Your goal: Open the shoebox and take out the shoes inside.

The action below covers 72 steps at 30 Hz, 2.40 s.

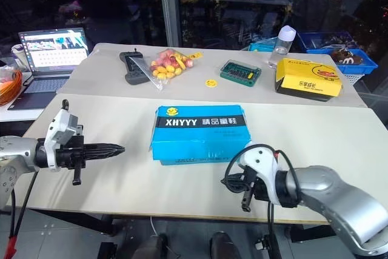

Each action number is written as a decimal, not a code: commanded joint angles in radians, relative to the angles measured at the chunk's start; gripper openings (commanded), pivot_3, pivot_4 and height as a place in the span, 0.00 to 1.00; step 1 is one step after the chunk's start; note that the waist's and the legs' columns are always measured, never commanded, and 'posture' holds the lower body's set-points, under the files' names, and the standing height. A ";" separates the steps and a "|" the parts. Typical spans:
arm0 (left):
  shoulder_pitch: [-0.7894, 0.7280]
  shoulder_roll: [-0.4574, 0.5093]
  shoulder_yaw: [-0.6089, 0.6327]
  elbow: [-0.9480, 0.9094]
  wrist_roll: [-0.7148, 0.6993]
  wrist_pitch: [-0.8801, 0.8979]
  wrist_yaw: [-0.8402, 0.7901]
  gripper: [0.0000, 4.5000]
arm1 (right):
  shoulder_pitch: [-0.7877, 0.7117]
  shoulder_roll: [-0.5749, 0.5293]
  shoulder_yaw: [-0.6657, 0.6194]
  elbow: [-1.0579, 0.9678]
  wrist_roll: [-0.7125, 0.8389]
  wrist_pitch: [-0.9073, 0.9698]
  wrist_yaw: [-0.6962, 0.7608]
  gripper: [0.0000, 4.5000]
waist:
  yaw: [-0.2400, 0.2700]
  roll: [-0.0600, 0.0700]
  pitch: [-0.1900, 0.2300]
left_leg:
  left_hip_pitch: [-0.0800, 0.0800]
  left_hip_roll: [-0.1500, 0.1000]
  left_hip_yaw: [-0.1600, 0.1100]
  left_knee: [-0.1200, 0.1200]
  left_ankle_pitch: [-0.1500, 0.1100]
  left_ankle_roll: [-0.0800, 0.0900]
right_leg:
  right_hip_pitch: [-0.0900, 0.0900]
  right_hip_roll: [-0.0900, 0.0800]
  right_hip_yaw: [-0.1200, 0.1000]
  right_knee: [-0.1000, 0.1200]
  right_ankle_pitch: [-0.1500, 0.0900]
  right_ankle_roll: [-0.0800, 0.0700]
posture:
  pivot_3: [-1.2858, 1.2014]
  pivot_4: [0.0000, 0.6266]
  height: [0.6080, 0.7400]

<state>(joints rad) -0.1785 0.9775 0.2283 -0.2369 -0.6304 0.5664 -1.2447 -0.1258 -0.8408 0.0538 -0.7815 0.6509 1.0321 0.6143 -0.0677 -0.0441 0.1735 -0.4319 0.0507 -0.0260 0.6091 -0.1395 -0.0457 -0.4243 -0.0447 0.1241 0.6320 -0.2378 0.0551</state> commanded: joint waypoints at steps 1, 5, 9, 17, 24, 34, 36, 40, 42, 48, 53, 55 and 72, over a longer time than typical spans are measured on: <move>0.010 0.011 0.037 -0.067 -0.033 0.020 0.016 0.00 | -0.029 0.165 0.060 0.048 -0.096 0.059 -0.229 0.01 | -0.001 -0.001 0.000 | 0.000 0.000 0.000 0.000 0.000 0.000 | -0.001 0.000 0.000 0.001 0.000 0.000 | 0.52 0.24 1.00; -0.002 0.011 0.038 -0.081 -0.053 0.035 0.025 0.00 | -0.099 0.286 0.018 0.055 -0.110 0.130 -0.338 0.01 | -0.002 0.000 0.001 | -0.002 0.000 0.000 0.002 0.000 0.000 | -0.002 0.000 0.000 0.001 0.000 0.000 | 0.52 0.24 1.00; -0.016 0.013 0.029 -0.080 -0.062 0.043 0.025 0.00 | -0.144 0.330 0.007 0.039 -0.117 0.168 -0.376 0.01 | -0.001 0.000 0.001 | -0.002 0.000 0.000 0.002 0.000 0.000 | -0.001 0.000 0.000 0.001 0.001 0.000 | 0.52 0.24 1.00; -0.038 -0.006 -0.012 -0.053 -0.040 0.027 0.012 0.00 | -0.206 0.388 -0.010 -0.004 -0.101 0.170 -0.379 0.01 | -0.003 0.000 0.001 | -0.003 0.000 -0.001 0.001 0.000 0.000 | -0.002 0.001 -0.001 0.001 0.001 0.000 | 0.52 0.24 1.00; -0.049 -0.018 -0.022 -0.072 -0.052 0.037 0.028 0.00 | -0.450 0.366 0.001 0.152 -0.115 0.082 -0.282 0.01 | -0.010 0.000 0.001 | -0.003 0.000 0.000 0.002 0.000 0.000 | -0.002 0.001 0.000 0.002 0.003 0.000 | 0.52 0.24 1.00; -0.051 -0.045 -0.042 -0.095 -0.050 0.033 0.048 0.00 | -1.124 0.422 0.070 1.029 -0.359 -0.409 -0.105 0.01 | -0.025 0.000 0.003 | -0.001 0.001 0.000 0.000 0.001 0.001 | -0.001 0.001 -0.002 0.001 0.008 0.002 | 0.52 0.24 1.00; -0.046 -0.049 -0.034 -0.099 -0.053 0.036 0.058 0.00 | -1.148 0.434 0.089 1.102 -0.396 -0.437 -0.093 0.01 | -0.026 0.000 0.003 | -0.002 0.001 -0.001 -0.001 0.000 0.001 | -0.001 0.001 -0.002 0.002 0.008 0.002 | 0.52 0.24 1.00; -0.024 -0.051 -0.026 -0.118 -0.056 0.036 0.071 0.00 | -1.089 0.417 0.142 1.100 -0.441 -0.419 -0.024 0.01 | -0.021 0.000 0.003 | -0.009 0.001 -0.001 -0.002 -0.003 0.003 | -0.007 0.001 -0.003 0.001 0.007 0.001 | 0.52 0.24 1.00; -0.014 -0.054 -0.023 -0.125 -0.056 0.035 0.077 0.00 | -1.042 0.388 0.152 1.017 -0.421 -0.377 0.047 0.01 | -0.018 0.000 0.003 | -0.016 0.001 -0.001 -0.002 -0.003 0.003 | -0.013 0.001 -0.003 0.002 0.007 0.001 | 0.52 0.24 1.00; -0.010 -0.051 -0.015 -0.130 -0.063 0.038 0.086 0.00 | -1.032 0.247 0.172 0.835 -0.340 -0.157 0.267 0.01 | -0.004 0.004 0.006 | -0.022 0.000 -0.001 0.003 -0.003 0.003 | -0.022 0.001 -0.003 0.013 0.007 0.001 | 0.52 0.24 1.00; -0.002 -0.044 -0.011 -0.152 -0.080 0.049 0.080 0.00 | -1.067 0.121 0.250 0.787 -0.331 -0.071 0.440 0.24 | -0.005 0.004 0.006 | -0.011 0.001 0.000 0.004 -0.002 0.005 | -0.015 0.002 -0.003 0.015 0.002 0.004 | 0.52 0.24 1.00; 0.003 -0.045 -0.016 -0.157 -0.082 0.046 0.080 0.00 | -1.062 0.072 0.310 0.777 -0.363 -0.090 0.508 0.40 | -0.005 0.004 0.006 | -0.009 0.001 0.000 0.004 -0.002 0.005 | -0.013 0.001 -0.002 0.015 -0.002 -0.003 | 0.52 0.24 1.00; 0.013 -0.053 -0.024 -0.177 -0.092 0.049 0.107 0.00 | -1.007 0.141 0.467 1.117 -0.522 -0.262 0.707 0.99 | -0.003 0.004 0.006 | -0.010 0.000 0.001 0.006 -0.002 0.004 | -0.014 0.002 -0.001 0.016 0.001 0.004 | 0.52 0.24 1.00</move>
<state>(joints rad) -0.1638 0.9221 0.1875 -0.3799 -0.7086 0.6149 -1.1455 -1.1187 -0.7081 0.5252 0.3171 0.1373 0.7642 1.2846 -0.0711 -0.0399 0.1799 -0.4414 0.0511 -0.0252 0.6146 -0.1412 -0.0414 -0.4381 -0.0431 0.1227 0.6477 -0.2365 0.0595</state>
